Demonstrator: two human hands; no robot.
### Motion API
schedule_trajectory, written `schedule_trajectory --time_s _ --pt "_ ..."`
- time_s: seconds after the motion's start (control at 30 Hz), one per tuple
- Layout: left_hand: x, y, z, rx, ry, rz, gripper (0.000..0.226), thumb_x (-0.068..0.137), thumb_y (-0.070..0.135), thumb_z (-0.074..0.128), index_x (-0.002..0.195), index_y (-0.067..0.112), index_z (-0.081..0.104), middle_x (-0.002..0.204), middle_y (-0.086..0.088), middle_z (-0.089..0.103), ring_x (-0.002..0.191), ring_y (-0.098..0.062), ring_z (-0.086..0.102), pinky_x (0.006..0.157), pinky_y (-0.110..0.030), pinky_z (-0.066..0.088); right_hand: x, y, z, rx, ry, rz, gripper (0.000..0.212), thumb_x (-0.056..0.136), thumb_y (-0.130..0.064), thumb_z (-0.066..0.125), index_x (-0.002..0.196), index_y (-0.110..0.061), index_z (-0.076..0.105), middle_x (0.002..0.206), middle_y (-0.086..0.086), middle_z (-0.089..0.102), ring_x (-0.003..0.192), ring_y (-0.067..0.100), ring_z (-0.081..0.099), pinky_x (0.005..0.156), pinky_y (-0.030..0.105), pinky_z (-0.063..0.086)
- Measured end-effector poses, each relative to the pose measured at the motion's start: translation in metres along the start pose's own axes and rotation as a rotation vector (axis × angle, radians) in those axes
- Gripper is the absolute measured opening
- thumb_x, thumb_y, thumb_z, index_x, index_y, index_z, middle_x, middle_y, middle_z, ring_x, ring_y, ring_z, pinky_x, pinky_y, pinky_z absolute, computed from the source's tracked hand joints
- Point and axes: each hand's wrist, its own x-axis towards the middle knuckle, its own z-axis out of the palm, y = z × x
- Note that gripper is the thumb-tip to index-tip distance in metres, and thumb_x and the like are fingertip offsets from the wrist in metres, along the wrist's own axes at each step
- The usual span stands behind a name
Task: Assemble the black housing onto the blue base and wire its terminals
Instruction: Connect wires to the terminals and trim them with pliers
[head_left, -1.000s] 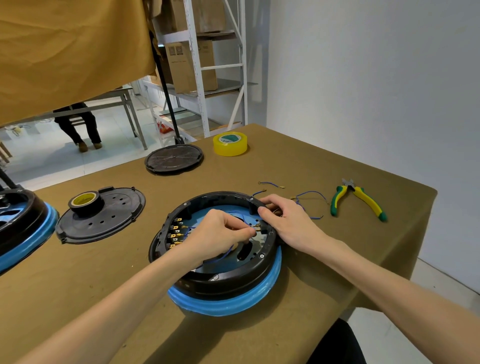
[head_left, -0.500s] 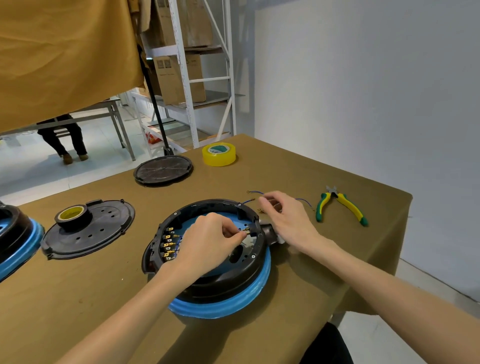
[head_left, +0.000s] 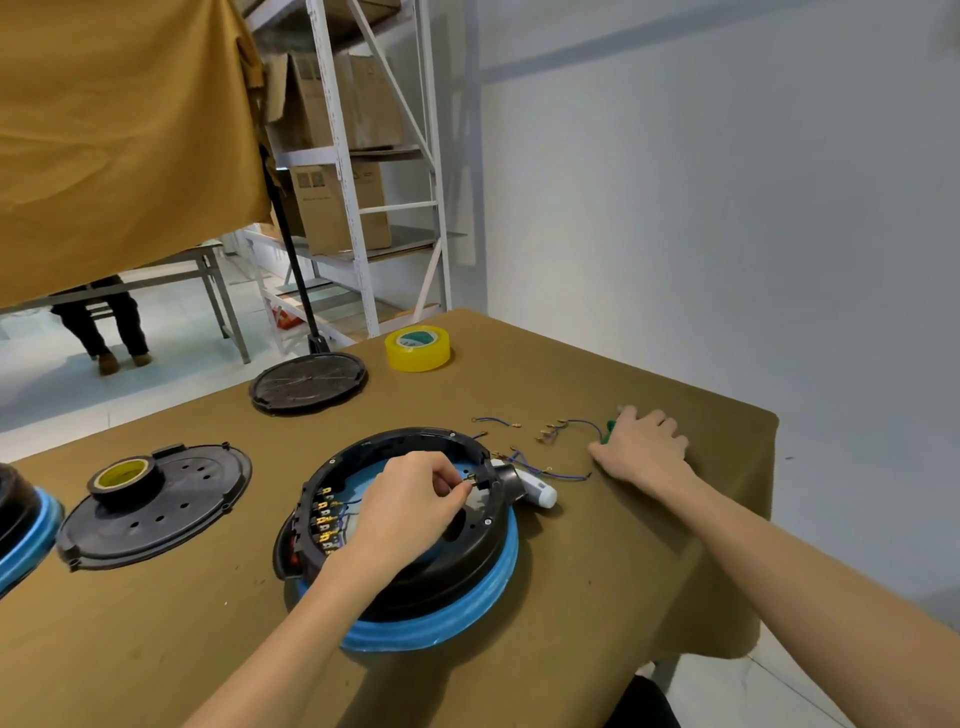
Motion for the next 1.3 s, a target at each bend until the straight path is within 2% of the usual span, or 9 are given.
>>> schedule_trajectory --time_s 0.2,0.37,0.53,0.63,0.8,0.9,1.0,1.13,1.3 --pt "-0.001 0.002 -0.001 -0.011 -0.011 -0.012 0.014 0.093 0.037 0.072 0.080 0.036 0.066 0.070 0.011 0.066 0.068 -0.002 0.062 0.058 -0.017 0.043 -0.005 0.005 -0.009 0.290 -0.090 0.025 0.072 0.076 -0.053 0.078 0.132 -0.017 0.050 0.138 0.017 0.047 0.128 0.035 0.046 0.101 0.046 0.045" --pt "-0.002 0.003 -0.002 -0.005 -0.011 -0.015 0.014 0.093 0.037 0.073 0.080 0.037 0.066 0.069 0.012 0.066 0.067 -0.001 0.062 0.056 -0.014 0.042 -0.018 -0.002 -0.020 0.951 -0.086 0.055 0.064 0.079 -0.035 0.077 0.133 -0.007 0.055 0.117 0.008 0.058 0.105 0.023 0.058 0.078 0.032 0.048" --pt "0.000 -0.001 -0.006 -0.102 -0.036 -0.017 0.010 0.090 0.035 0.077 0.081 0.033 0.073 0.068 0.012 0.069 0.065 0.001 0.064 0.056 -0.013 0.046 -0.049 -0.008 -0.059 1.727 -0.845 0.069 0.044 0.079 -0.029 0.063 0.114 -0.004 0.054 0.113 0.023 0.060 0.095 0.032 0.063 0.083 0.041 0.051" --pt "-0.001 -0.002 -0.010 -0.190 -0.013 -0.015 0.010 0.090 0.030 0.077 0.081 0.032 0.075 0.069 0.014 0.070 0.069 0.005 0.064 0.060 -0.015 0.051 -0.068 -0.020 -0.070 1.617 -0.970 -0.089 0.045 0.079 -0.020 0.065 0.117 0.000 0.054 0.118 0.026 0.063 0.096 0.032 0.061 0.090 0.042 0.051" --pt "-0.001 0.001 -0.024 -0.313 0.343 0.122 0.014 0.092 0.019 0.071 0.099 0.031 0.072 0.084 0.015 0.067 0.079 -0.004 0.062 0.065 -0.012 0.047 -0.099 -0.051 -0.069 1.555 -1.021 -0.219 0.041 0.087 -0.027 0.065 0.114 0.004 0.059 0.115 0.029 0.065 0.106 0.039 0.067 0.099 0.050 0.055" --pt "0.002 -0.005 -0.036 -0.260 0.256 0.289 0.048 0.088 0.007 0.073 0.127 0.034 0.064 0.112 0.015 0.060 0.088 -0.006 0.063 0.079 -0.013 0.047 -0.104 -0.063 -0.075 1.395 -1.232 -0.306 0.048 0.093 -0.038 0.058 0.120 0.002 0.055 0.113 0.027 0.063 0.098 0.038 0.069 0.084 0.047 0.061" --pt "0.003 -0.010 -0.041 0.009 0.088 0.425 0.075 0.081 0.009 0.081 0.145 0.037 0.053 0.141 0.014 0.054 0.125 -0.009 0.053 0.105 -0.028 0.039 -0.099 -0.070 -0.089 1.127 -1.484 -0.362 0.058 0.097 -0.048 0.051 0.127 0.001 0.053 0.118 0.021 0.061 0.089 0.027 0.067 0.070 0.033 0.061" --pt "0.001 -0.008 -0.035 0.241 0.151 0.584 0.064 0.076 0.026 0.089 0.135 0.026 0.064 0.117 0.007 0.073 0.112 -0.018 0.063 0.100 -0.027 0.034 -0.096 -0.074 -0.096 0.982 -1.612 -0.378 0.064 0.100 -0.055 0.046 0.136 -0.002 0.043 0.125 0.027 0.056 0.085 0.025 0.067 0.068 0.029 0.060" --pt "-0.001 -0.005 -0.026 0.009 0.193 0.534 0.056 0.080 0.021 0.087 0.132 0.027 0.066 0.099 0.008 0.078 0.096 -0.008 0.059 0.091 -0.009 0.035 -0.093 -0.069 -0.110 0.978 -1.485 -0.351 0.076 0.100 -0.070 0.034 0.140 -0.007 0.044 0.125 0.032 0.056 0.090 0.035 0.071 0.067 0.035 0.064"
